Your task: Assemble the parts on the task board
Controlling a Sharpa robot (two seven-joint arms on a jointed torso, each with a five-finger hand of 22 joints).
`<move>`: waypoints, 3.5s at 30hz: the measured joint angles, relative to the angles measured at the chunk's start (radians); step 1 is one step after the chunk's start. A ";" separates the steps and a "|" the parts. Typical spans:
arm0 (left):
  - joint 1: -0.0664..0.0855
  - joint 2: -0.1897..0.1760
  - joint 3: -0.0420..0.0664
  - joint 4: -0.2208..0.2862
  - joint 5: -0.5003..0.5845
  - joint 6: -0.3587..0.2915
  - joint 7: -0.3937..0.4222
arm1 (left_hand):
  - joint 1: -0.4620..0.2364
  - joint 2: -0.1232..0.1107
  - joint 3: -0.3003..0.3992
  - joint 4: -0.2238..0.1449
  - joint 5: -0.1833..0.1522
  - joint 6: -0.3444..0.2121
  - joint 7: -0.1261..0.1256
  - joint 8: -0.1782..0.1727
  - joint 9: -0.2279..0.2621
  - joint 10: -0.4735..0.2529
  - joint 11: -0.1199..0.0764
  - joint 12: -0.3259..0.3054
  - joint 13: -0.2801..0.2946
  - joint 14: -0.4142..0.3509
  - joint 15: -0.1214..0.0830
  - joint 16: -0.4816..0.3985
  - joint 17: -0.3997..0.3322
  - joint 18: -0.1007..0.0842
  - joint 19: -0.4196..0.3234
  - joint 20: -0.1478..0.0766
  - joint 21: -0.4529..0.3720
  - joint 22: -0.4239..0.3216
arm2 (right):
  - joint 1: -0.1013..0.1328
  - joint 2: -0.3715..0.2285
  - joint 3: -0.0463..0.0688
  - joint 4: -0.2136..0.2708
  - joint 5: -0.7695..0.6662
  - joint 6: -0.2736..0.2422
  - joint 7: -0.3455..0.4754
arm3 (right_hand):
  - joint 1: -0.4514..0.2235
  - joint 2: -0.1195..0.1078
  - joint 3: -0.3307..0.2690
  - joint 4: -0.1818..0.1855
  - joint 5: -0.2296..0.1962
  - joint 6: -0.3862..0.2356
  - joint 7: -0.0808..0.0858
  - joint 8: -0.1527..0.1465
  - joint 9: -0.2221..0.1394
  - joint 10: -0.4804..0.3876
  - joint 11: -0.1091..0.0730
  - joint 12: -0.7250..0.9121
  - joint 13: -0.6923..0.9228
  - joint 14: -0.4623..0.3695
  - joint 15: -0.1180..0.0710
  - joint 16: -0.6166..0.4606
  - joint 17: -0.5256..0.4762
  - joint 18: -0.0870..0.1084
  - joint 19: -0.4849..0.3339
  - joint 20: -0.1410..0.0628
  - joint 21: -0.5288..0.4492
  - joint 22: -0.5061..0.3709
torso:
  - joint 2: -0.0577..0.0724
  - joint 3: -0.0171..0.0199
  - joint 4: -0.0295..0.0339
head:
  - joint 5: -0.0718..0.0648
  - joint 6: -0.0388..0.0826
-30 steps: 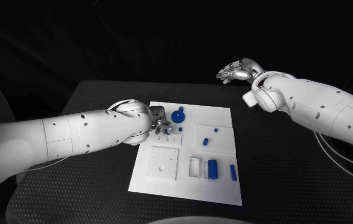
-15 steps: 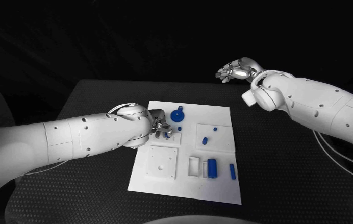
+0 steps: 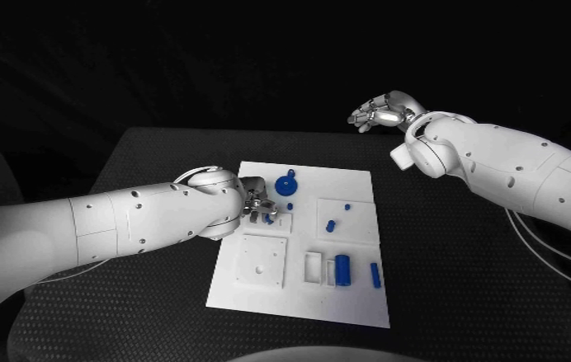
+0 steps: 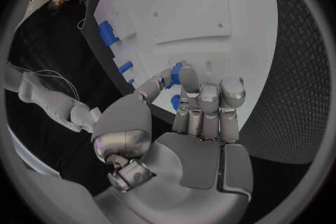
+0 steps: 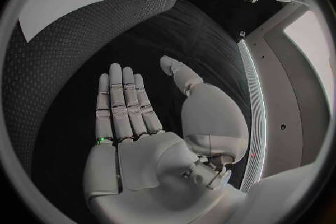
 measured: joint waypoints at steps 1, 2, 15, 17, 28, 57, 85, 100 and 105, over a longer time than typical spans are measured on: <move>0.000 0.000 0.000 0.000 0.000 0.000 0.000 | 0.000 0.000 0.000 0.000 0.000 0.000 0.000 0.000 0.000 0.000 0.000 0.000 0.000 0.000 0.000 0.000 0.000 0.000 0.000 0.000 0.000 0.000 | 0.000 0.000 0.000 0.000 0.000 0.000 0.000 | 0.000 0.000 0.000 0.000 0.000 0.000 0.000 0.000 0.000 0.000 0.000 0.000 0.000 0.000 0.000 0.000 0.000 0.000 0.000 0.000 0.000 0.000 | 0.000 0.0001 0.0000 | 0.000 0.000; 0.000 0.000 0.000 -0.001 0.000 0.001 0.000 | 0.000 0.000 0.000 0.000 0.000 0.000 0.000 0.000 0.000 0.000 0.000 0.000 0.000 0.000 0.000 0.000 0.000 0.000 0.000 0.000 0.000 0.000 | 0.000 0.000 0.000 0.000 0.000 0.000 0.000 | 0.000 0.000 0.000 0.000 0.000 0.000 0.000 0.000 0.000 0.000 0.000 0.000 0.000 0.000 0.000 0.000 0.001 0.000 0.000 0.000 -0.004 0.000 | 0.000 0.0000 0.0000 | 0.000 0.000; -0.001 -0.001 0.000 -0.006 0.001 0.009 -0.001 | 0.000 0.000 0.000 0.000 -0.002 0.001 0.000 0.000 0.002 0.000 0.000 0.000 0.001 -0.002 -0.003 -0.004 0.002 0.000 0.002 -0.002 0.000 0.001 | 0.000 0.000 0.000 0.002 0.000 0.001 0.000 | 0.000 0.000 -0.003 0.003 0.000 0.000 0.000 0.000 -0.001 0.004 0.004 0.000 -0.001 0.000 0.000 0.000 0.002 0.000 0.000 0.000 -0.004 0.002 | 0.000 -0.0002 0.0007 | -0.001 0.000; -0.002 -0.001 0.000 -0.007 0.001 0.009 -0.001 | 0.000 0.000 0.000 0.000 -0.006 0.002 0.001 0.000 0.002 0.000 0.000 0.000 0.002 -0.002 -0.003 -0.004 0.002 0.000 0.003 -0.003 0.000 0.001 | 0.000 0.000 0.000 0.002 0.000 0.001 0.000 | 0.000 0.000 -0.003 0.003 0.000 0.000 0.000 0.000 -0.001 0.004 0.004 0.000 -0.002 0.000 0.000 -0.002 0.002 0.000 0.000 0.000 -0.004 0.002 | 0.000 -0.0003 0.0005 | -0.001 0.000; -0.007 -0.001 0.001 -0.011 0.000 0.013 -0.001 | -0.003 0.003 0.005 -0.005 -0.073 0.004 0.000 0.000 0.022 0.002 -0.002 -0.005 0.007 -0.001 -0.003 -0.012 0.009 0.000 0.003 -0.003 0.000 0.001 | 0.000 -0.002 0.000 0.003 0.000 0.001 0.000 | 0.000 0.000 -0.003 0.003 0.000 0.000 0.000 0.000 -0.002 0.004 0.004 0.000 -0.004 -0.004 0.004 -0.004 0.003 0.000 -0.007 0.000 -0.008 0.003 | 0.000 0.0000 0.0000 | -0.001 -0.001; -0.013 -0.033 0.001 0.024 -0.032 -0.042 0.012 | -0.004 0.001 0.008 -0.008 -0.081 0.011 0.000 -0.011 0.033 0.008 -0.004 -0.005 0.018 0.007 -0.004 -0.012 0.021 -0.001 0.003 -0.003 0.002 0.000 | 0.000 -0.004 0.000 0.004 0.000 0.002 0.000 | 0.000 0.000 -0.006 0.006 0.000 0.000 0.000 0.000 -0.004 0.004 0.004 0.000 -0.007 -0.003 0.003 -0.008 0.005 0.000 -0.007 0.000 -0.012 0.006 | 0.000 0.0007 -0.0010 | -0.006 -0.002; -0.025 -0.040 0.000 0.042 -0.059 -0.118 0.030 | -0.021 0.000 0.020 -0.015 -0.093 0.019 -0.002 -0.009 0.033 0.013 -0.006 -0.012 0.021 0.007 -0.007 -0.017 0.026 -0.001 0.001 -0.001 0.004 0.000 | 0.000 -0.005 0.000 0.004 0.000 0.003 0.000 | 0.000 0.000 -0.006 0.006 0.000 0.000 0.000 0.003 -0.004 0.004 0.004 0.000 -0.011 -0.007 0.007 -0.012 0.007 0.000 -0.011 0.004 -0.015 0.008 | 0.001 0.0008 -0.0002 | -0.007 -0.005; -0.042 -0.038 0.000 0.039 -0.069 -0.120 0.028 | -0.021 0.000 0.023 -0.016 -0.111 0.024 -0.002 -0.018 0.030 0.020 -0.009 -0.017 0.024 0.012 -0.008 -0.019 0.030 -0.001 -0.001 0.001 0.004 0.000 | 0.000 -0.008 0.000 0.005 0.000 0.003 0.000 | 0.000 0.000 -0.006 0.006 0.000 0.000 0.000 0.003 -0.005 0.004 0.004 0.000 -0.012 -0.010 0.003 -0.012 0.008 -0.010 -0.014 0.000 -0.019 0.010 | 0.000 0.0011 0.0000 | -0.011 -0.009; -0.043 -0.039 0.001 0.040 -0.078 -0.122 0.028 | -0.021 0.000 0.024 -0.015 -0.115 0.026 -0.003 -0.015 0.030 0.022 -0.008 -0.017 0.024 0.014 -0.007 -0.019 0.030 -0.001 -0.001 0.001 0.004 0.001 | 0.000 -0.009 0.000 0.005 0.000 0.003 -0.001 | 0.000 0.000 -0.005 0.006 0.000 0.000 0.000 0.003 -0.005 0.004 0.004 0.000 -0.013 -0.013 0.006 -0.016 0.008 -0.010 -0.014 0.000 -0.019 0.010 | 0.000 0.0010 0.0006 | -0.011 -0.010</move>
